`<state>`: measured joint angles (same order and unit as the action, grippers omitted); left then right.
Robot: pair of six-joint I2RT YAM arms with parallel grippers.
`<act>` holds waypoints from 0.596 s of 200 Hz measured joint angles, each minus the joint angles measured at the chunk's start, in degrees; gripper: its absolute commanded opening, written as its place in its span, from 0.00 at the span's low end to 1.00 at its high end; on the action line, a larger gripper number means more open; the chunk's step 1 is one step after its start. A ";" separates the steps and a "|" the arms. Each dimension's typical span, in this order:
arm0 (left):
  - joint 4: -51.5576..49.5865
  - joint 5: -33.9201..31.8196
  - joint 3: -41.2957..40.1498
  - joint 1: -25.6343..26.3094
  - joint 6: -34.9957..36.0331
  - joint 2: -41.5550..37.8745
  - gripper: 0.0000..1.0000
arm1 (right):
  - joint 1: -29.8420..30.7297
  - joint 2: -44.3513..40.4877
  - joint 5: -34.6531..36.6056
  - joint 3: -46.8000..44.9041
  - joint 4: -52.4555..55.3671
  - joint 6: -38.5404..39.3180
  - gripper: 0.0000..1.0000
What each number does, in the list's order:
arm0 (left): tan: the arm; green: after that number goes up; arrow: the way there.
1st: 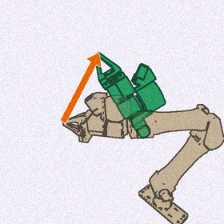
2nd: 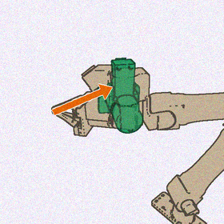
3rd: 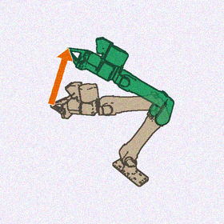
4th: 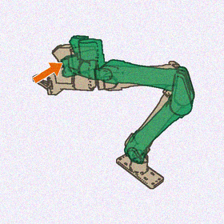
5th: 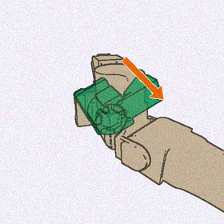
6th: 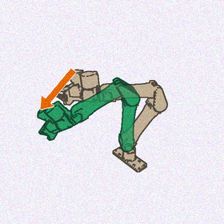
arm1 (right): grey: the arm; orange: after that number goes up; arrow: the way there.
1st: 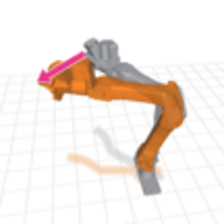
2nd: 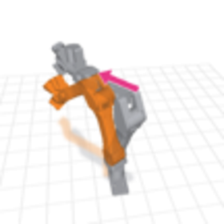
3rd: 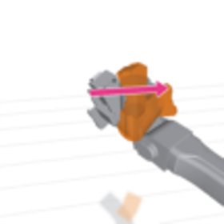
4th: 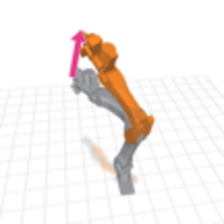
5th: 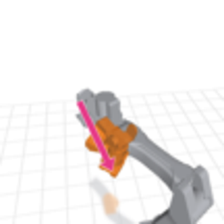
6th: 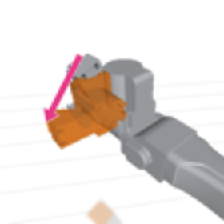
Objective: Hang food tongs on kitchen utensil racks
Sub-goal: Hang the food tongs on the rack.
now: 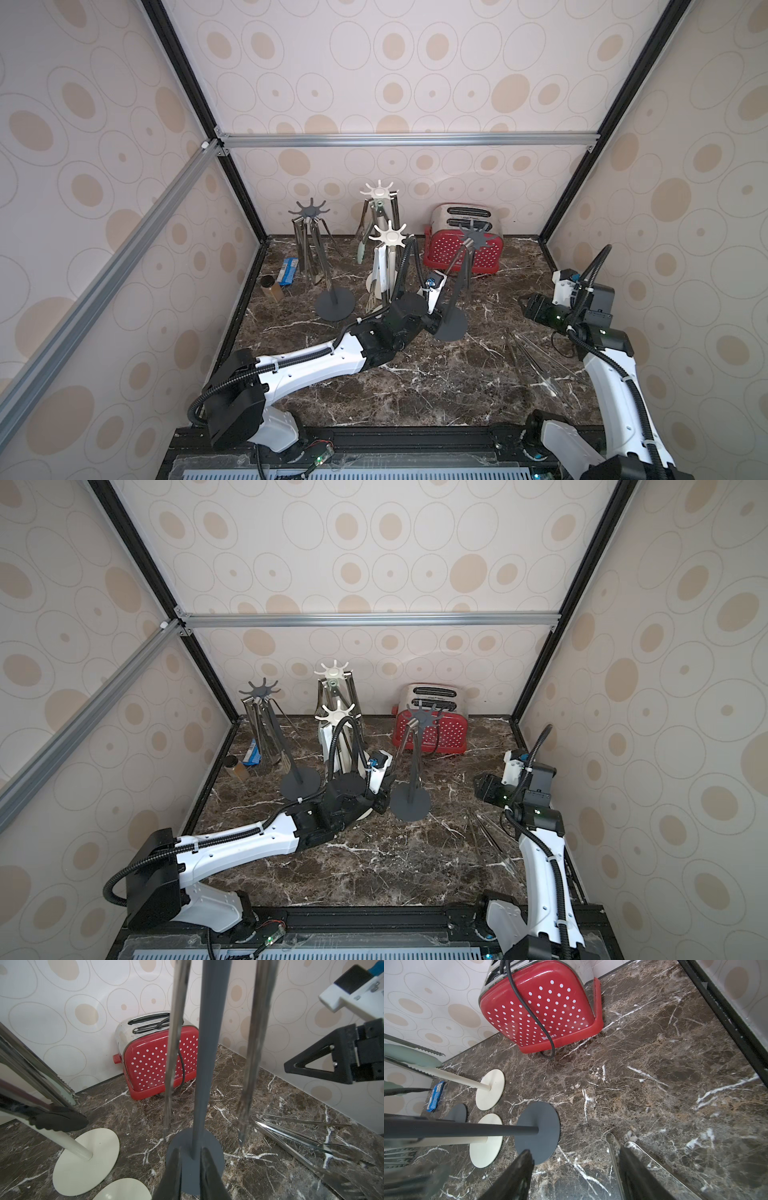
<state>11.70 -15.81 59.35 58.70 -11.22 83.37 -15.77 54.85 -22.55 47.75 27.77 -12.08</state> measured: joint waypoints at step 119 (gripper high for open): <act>-0.22 -0.02 -0.09 0.00 -0.04 0.09 0.20 | -0.02 0.00 0.00 -0.48 -0.04 0.00 0.69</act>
<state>11.49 -15.84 59.27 58.70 -11.27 83.46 -15.79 54.85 -22.55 47.27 27.73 -12.08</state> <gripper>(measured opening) 0.196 0.690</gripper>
